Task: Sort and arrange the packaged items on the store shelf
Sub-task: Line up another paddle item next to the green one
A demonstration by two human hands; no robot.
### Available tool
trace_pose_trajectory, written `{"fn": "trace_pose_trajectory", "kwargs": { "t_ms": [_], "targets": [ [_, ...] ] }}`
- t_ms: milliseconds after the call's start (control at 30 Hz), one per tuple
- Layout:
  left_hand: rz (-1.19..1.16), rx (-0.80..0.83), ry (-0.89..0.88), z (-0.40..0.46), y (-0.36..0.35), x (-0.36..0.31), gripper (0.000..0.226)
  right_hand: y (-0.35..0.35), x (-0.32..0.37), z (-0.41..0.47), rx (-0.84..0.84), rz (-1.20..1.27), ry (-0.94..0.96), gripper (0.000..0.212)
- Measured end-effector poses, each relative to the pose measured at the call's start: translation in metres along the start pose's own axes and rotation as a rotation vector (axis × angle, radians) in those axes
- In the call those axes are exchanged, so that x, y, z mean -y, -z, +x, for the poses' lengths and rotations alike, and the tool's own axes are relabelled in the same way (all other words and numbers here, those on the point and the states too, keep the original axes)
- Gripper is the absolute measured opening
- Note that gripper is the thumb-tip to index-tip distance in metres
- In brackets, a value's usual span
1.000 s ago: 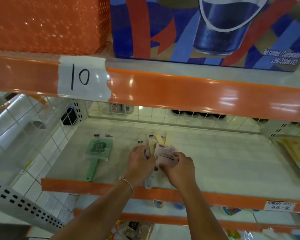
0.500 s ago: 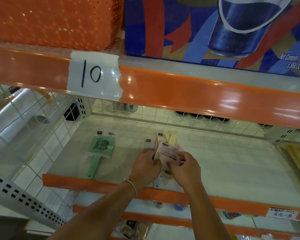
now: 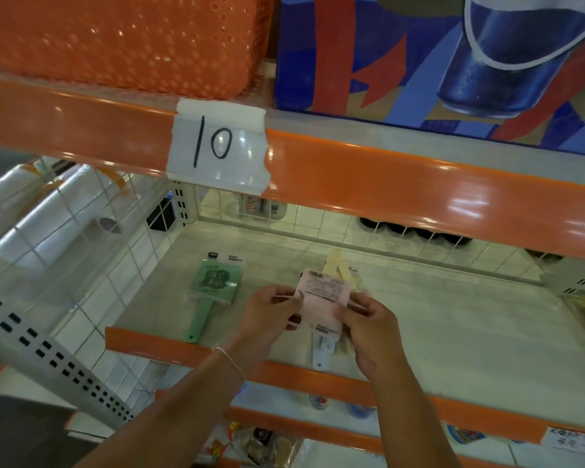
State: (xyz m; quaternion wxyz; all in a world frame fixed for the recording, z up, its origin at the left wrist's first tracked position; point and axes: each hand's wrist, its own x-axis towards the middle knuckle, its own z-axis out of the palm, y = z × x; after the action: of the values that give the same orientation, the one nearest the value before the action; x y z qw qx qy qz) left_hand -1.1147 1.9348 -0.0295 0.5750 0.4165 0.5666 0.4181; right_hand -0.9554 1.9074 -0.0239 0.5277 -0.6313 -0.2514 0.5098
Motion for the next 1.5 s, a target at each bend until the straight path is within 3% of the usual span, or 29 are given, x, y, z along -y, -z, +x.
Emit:
{"fn": "trace_pose_trajectory", "kwargs": {
  "t_ms": [333, 433, 567, 667, 767, 867, 1000, 1167, 1333, 1500],
  "targets": [
    [0.102, 0.073, -0.032, -0.001, 0.064, 0.007, 0.015, -0.029, -0.002, -0.007, 0.262, -0.063, -0.063, 0.025],
    [0.111, -0.009, -0.035, -0.001, 0.073, 0.007, 0.007, -0.035, -0.003, -0.005, 0.288, -0.064, -0.002, 0.02],
    [-0.123, -0.148, 0.129, -0.008, 0.078, -0.005, 0.023, -0.041, -0.007, -0.002, 0.251, -0.048, 0.088, 0.015],
    [-0.236, 0.071, 0.316, -0.016, 0.086, -0.015, 0.046, -0.045, -0.014, 0.002, 0.254, -0.013, 0.172, 0.028],
    [-0.307, 0.222, 0.355, -0.022, 0.086, -0.021, 0.036, -0.047, -0.02, 0.005, 0.301, -0.059, 0.306, 0.047],
    [-0.309, 0.17, 0.313, -0.022, 0.08, -0.02, 0.018, -0.048, -0.022, 0.002, 0.292, -0.135, 0.47, 0.061],
    [-0.299, 0.089, 0.252, -0.017, 0.077, -0.015, 0.017, -0.047, -0.027, 0.002, 0.163, -0.307, 0.617, 0.051],
    [-0.107, -0.046, 0.112, -0.01, 0.072, -0.013, 0.022, -0.051, -0.025, -0.01, 0.259, -0.043, 0.174, 0.027],
    [0.236, -0.102, -0.057, -0.007, 0.072, -0.014, 0.026, -0.055, -0.033, -0.006, 0.247, -0.166, 0.183, 0.046],
    [0.701, -0.409, -0.488, 0.006, 0.113, -0.005, 0.031, -0.061, -0.032, 0.008, 0.096, -0.225, 0.151, 0.044]
  ]
}}
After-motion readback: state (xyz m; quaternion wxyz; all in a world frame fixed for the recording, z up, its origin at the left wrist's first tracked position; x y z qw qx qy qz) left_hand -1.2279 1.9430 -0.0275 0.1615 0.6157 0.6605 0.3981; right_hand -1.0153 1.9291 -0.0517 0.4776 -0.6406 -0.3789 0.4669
